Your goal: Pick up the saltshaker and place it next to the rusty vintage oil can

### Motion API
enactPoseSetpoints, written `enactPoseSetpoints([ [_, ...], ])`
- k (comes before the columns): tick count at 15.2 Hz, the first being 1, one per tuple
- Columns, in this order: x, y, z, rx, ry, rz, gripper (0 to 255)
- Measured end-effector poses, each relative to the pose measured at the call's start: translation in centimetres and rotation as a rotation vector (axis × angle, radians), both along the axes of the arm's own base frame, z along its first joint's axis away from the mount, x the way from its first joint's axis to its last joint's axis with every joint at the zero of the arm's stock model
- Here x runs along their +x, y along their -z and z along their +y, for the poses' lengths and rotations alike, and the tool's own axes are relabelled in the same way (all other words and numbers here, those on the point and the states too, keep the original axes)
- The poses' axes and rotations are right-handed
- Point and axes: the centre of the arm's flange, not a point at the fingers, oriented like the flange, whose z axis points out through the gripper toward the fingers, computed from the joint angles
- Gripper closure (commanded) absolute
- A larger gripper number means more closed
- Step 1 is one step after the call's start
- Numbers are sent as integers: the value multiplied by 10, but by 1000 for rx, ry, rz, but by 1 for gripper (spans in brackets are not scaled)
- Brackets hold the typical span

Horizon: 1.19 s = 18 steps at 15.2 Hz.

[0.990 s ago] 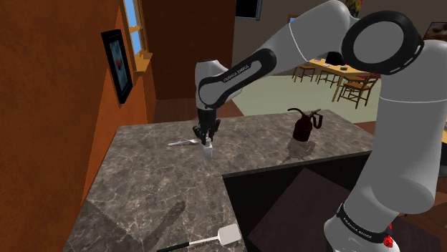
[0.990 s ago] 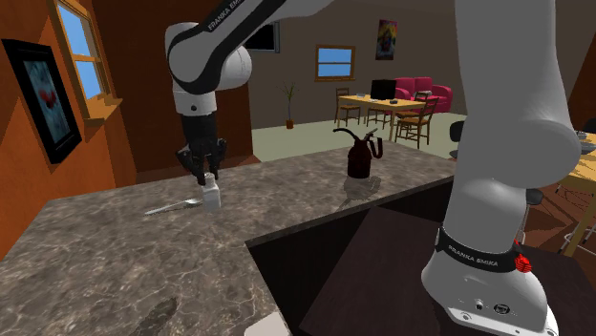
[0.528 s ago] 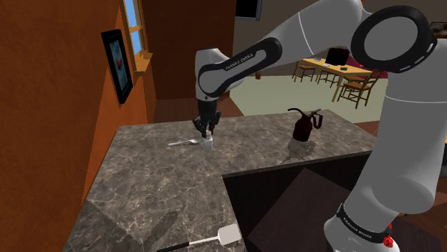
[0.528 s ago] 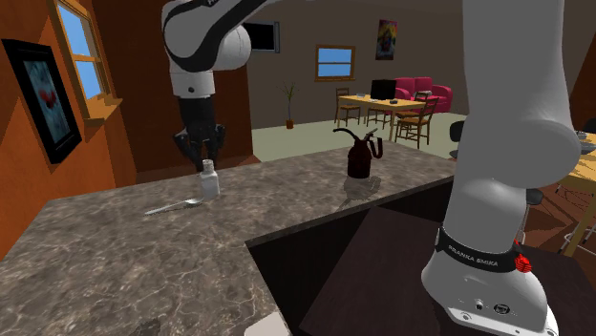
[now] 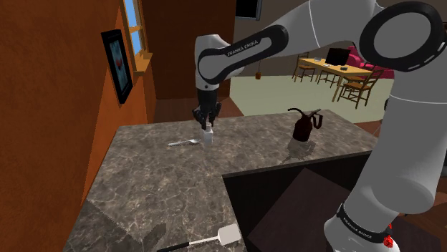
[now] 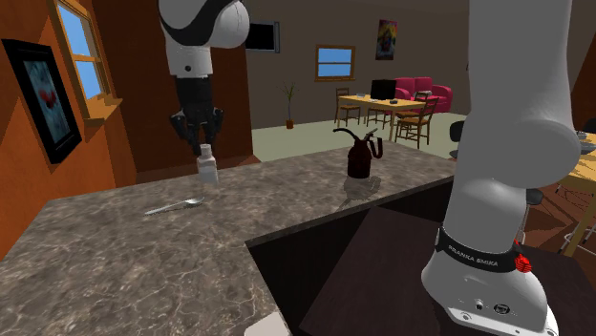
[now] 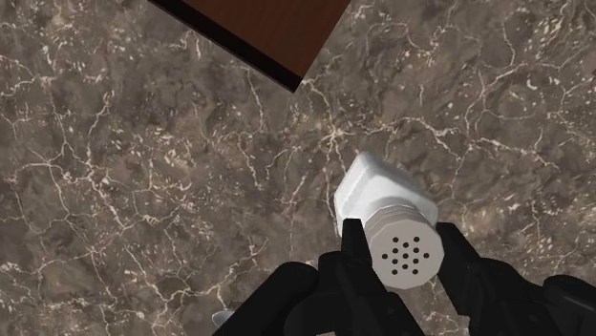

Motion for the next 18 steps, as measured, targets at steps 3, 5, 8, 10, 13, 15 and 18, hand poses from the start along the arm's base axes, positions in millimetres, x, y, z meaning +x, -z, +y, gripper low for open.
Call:
enactPoseSetpoints([
  [3,1,-17,0,0,0,0,255],
  [5,0,-26,0,0,0,0,255],
  [8,1,-42,0,0,0,0,255],
  [10,1,-53,1,0,0,0,255],
  [13,-1,-69,1,0,0,0,255],
  [15,-1,-80,0,0,0,0,255],
  [18,0,-95,0,0,0,0,255],
])
